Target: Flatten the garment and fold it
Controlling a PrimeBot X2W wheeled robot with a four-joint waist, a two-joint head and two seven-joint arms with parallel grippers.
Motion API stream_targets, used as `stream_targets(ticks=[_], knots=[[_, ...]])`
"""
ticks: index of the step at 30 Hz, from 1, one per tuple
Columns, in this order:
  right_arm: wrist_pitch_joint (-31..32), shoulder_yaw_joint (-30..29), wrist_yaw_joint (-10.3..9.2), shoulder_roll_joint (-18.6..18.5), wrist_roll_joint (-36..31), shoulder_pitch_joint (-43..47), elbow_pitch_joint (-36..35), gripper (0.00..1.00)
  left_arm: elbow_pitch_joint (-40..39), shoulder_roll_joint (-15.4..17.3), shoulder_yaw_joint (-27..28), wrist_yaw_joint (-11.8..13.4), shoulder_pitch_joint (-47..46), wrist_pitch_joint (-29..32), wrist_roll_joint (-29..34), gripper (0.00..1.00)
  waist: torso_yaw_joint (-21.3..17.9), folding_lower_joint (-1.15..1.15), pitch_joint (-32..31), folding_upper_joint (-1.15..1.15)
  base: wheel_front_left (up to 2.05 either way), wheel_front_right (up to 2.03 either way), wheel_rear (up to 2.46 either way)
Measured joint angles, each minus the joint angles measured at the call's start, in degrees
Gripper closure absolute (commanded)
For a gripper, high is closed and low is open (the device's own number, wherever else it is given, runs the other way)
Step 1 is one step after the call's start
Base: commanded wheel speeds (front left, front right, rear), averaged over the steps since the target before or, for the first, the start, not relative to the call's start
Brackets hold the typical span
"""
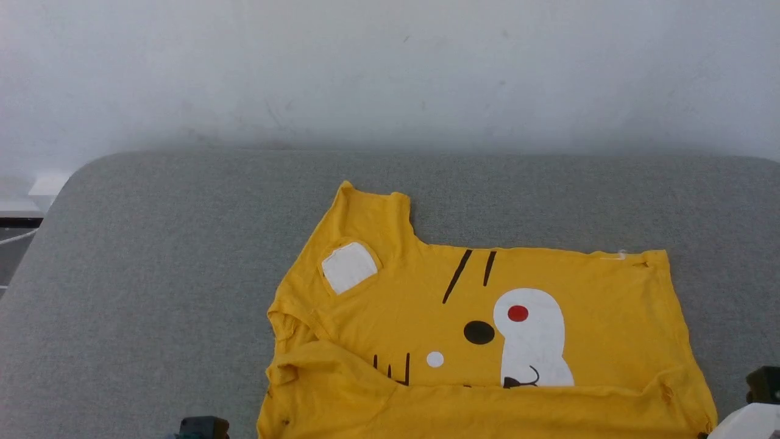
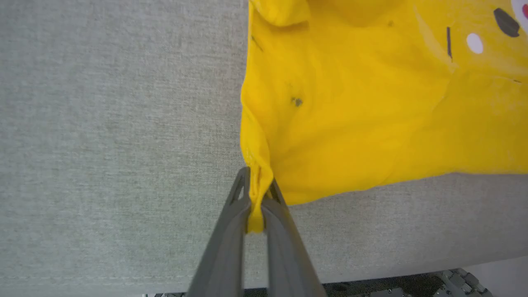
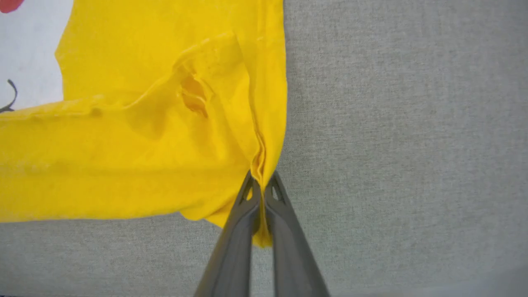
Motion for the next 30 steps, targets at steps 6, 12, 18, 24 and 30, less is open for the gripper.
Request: stream_targets(ticks=[6, 12, 18, 24, 30], knots=[[-4.03, 0.91, 0.0, 0.18, -2.63, -0.58, 4.14, 0.0, 5.31, -1.92, -0.92, -1.32, -0.21, -2.71, 0.58, 0.0, -0.42, 0.01, -0.1, 0.0, 0.0, 0.0, 0.0], [-6.84, 3.43, 0.0, -1.62, -2.34, -1.58, 5.06, 0.0, 6.26, -2.47, 0.47, -3.22, -1.94, -6.98, 0.97, 0.0, -0.11, 0.0, -0.5, 0.0, 0.0, 0.0, 0.0], [-16.6, 3.0, -0.02, -3.04, -1.69, -5.77, 0.83, 0.0, 2.98, -2.47, 4.43, -5.75, -6.36, -20.8, 5.88, 0.0, -0.35, 0.01, -0.88, 0.0, 0.0, 0.0, 0.0], [-31.87, 5.92, -0.04, -2.41, -2.22, -8.07, -4.86, 0.0, 2.34, -3.09, 7.81, -6.14, -8.21, -27.32, 10.78, 0.0, -1.45, 0.01, -0.8, 0.0, 0.0, 0.0, 0.0], [-42.37, 7.46, -0.07, 2.15, -3.43, -9.43, -7.69, 0.0, 1.14, -4.04, 9.93, -9.18, -12.24, -27.87, 15.82, 0.0, -3.08, 0.01, 1.38, 0.0, 0.0, 0.0, 0.0]])
